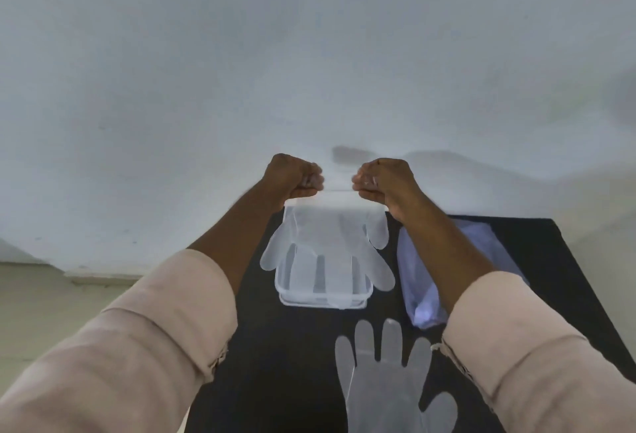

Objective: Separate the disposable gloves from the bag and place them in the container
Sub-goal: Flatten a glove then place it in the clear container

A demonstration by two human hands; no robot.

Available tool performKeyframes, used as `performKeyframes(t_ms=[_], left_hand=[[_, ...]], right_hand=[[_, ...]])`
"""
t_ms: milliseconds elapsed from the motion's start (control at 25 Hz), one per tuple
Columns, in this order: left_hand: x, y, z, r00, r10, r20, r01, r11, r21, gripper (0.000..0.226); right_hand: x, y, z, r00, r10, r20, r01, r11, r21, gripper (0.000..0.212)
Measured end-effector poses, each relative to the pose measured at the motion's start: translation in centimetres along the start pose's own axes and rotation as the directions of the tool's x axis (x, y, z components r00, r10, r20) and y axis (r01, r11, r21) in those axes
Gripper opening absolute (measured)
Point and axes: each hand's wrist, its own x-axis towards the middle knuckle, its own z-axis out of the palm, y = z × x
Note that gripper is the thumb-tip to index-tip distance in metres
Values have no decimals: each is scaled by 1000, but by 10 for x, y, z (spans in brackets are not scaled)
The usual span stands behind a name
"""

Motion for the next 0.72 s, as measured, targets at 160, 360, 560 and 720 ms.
performKeyframes(t_ms=[160, 360, 560, 720], left_hand=[[24, 31, 9, 976, 193, -103, -197, 980, -25, 12], [-14, 48, 15, 754, 636, -167, -649, 760, -35, 18], [-24, -55, 9, 853, 512, -105, -516, 856, -19, 17], [0, -126, 1, 925, 368, -96, -362, 929, 70, 17]], right_hand=[[33, -30, 3, 974, -212, -81, 211, 977, -16, 19], [-2, -39, 2, 642, -726, -246, 750, 661, 7, 23], [-22, 66, 15, 745, -646, -164, 657, 753, 17, 13], [-10, 142, 22, 843, -524, -118, 512, 850, -123, 12]])
